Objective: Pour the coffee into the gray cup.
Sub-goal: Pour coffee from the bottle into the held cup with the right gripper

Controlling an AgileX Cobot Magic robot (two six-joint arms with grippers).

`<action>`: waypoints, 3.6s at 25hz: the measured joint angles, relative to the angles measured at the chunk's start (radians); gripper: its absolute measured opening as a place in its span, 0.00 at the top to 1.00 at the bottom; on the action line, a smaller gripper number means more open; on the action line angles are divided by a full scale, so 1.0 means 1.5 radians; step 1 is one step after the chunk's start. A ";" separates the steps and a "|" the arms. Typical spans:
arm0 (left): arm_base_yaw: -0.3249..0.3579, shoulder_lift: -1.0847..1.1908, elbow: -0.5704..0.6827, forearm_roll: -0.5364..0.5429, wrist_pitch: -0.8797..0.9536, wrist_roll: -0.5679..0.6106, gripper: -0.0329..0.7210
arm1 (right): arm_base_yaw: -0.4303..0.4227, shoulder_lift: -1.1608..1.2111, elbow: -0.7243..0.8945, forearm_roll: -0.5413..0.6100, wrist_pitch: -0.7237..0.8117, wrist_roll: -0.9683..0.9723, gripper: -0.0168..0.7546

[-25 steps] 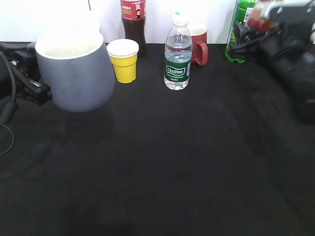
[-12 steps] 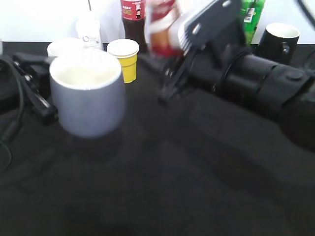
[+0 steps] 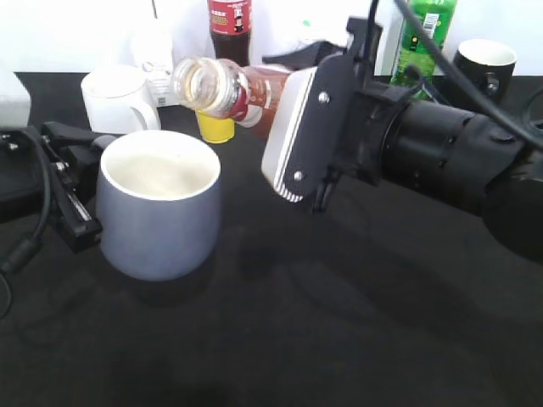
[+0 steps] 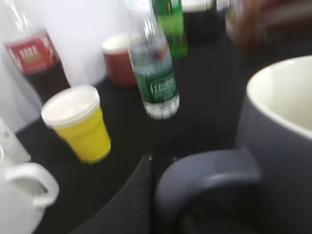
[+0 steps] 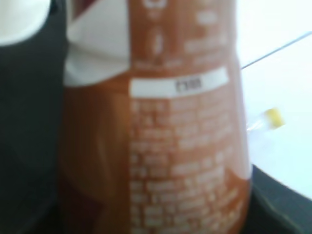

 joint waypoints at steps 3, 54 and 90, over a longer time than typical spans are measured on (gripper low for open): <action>0.000 0.000 0.000 0.031 -0.005 -0.010 0.89 | 0.000 0.000 0.000 0.029 -0.040 -0.049 0.29; 0.000 -0.001 0.000 0.043 -0.092 -0.028 0.89 | 0.000 0.000 0.000 0.071 -0.126 -0.349 0.29; 0.000 -0.001 0.000 0.047 -0.091 -0.028 0.89 | 0.000 0.000 -0.002 0.072 -0.130 -0.369 0.29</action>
